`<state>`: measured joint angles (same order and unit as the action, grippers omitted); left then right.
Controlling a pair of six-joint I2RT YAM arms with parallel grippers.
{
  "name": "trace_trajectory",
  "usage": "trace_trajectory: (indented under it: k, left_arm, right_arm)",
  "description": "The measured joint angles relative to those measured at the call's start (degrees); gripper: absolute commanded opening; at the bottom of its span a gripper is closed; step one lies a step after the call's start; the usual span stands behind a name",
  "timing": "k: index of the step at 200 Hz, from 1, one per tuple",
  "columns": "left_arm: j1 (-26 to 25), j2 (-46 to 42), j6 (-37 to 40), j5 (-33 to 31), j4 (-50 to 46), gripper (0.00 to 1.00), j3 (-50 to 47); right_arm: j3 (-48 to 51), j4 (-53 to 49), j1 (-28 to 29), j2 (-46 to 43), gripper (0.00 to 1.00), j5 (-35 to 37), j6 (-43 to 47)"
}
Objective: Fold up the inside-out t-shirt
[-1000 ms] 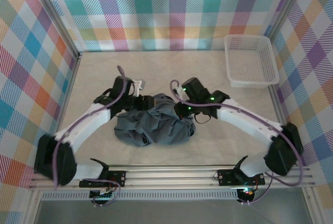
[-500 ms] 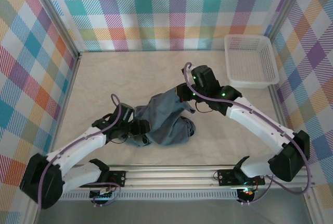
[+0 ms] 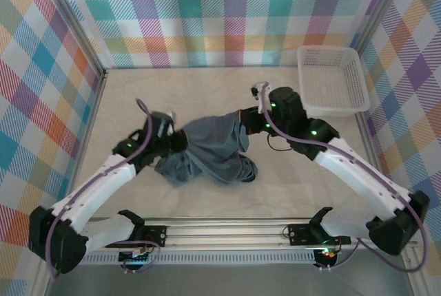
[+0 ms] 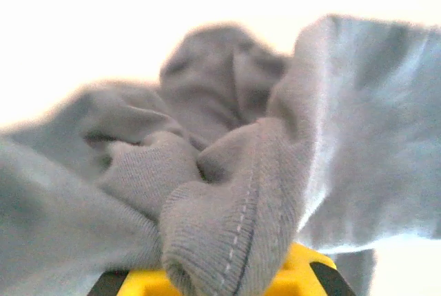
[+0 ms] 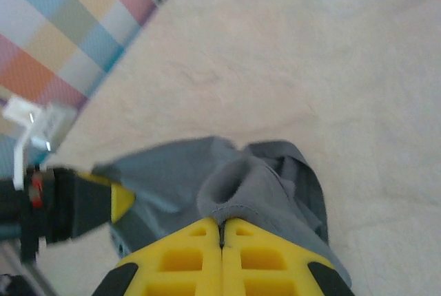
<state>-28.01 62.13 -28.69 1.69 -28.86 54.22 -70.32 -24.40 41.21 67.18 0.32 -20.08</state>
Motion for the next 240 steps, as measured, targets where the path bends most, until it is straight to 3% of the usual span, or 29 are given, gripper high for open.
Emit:
trace_trajectory:
  k: [29, 59, 87, 110, 144, 171, 196, 220, 240]
  left_arm:
    - [0.74, 0.94, 7.82, -2.12, -6.43, 0.00, 23.82]
    - [0.74, 5.75, 15.17, -2.27, -10.23, 0.00, 48.30]
    - [0.74, 14.05, 21.05, -2.40, -12.15, 0.00, 68.74]
    - [1.18, 21.46, 24.65, -2.86, -12.39, 0.00, 79.10]
    - [3.45, 36.22, 26.23, -2.01, -11.19, 0.00, 82.03]
    - [4.13, 53.90, 26.84, 0.26, -10.21, 0.44, 81.61]
    - [4.15, 66.79, 25.57, 3.87, -12.02, 0.63, 79.23]
    - [4.15, 65.29, 25.03, 5.22, -12.70, 0.65, 67.17]
    - [4.17, 54.97, 23.26, 4.42, -11.96, 0.62, 52.92]
  right_arm:
    - [-0.17, 4.74, 0.28, -6.45, 0.00, -7.26, 1.62]
    - [-2.97, 6.86, 3.82, -7.67, 0.00, -12.46, 4.31]
    - [-4.44, 9.64, 6.45, -7.87, 0.00, -14.12, 5.70]
    - [-4.48, 10.38, 6.62, -7.98, 0.00, -11.58, 5.75]
    - [-4.44, 7.52, 6.58, -6.51, 0.00, 1.86, 1.79]
    - [-4.31, 0.46, 5.20, -2.23, 0.00, 11.19, -4.31]
    - [-2.23, -5.44, 0.09, 1.36, 0.00, 12.74, -11.69]
    - [2.14, -8.72, -5.38, 2.01, 0.00, 12.61, -17.18]
    - [3.96, -10.40, -9.27, 2.05, 0.00, 11.39, -20.09]
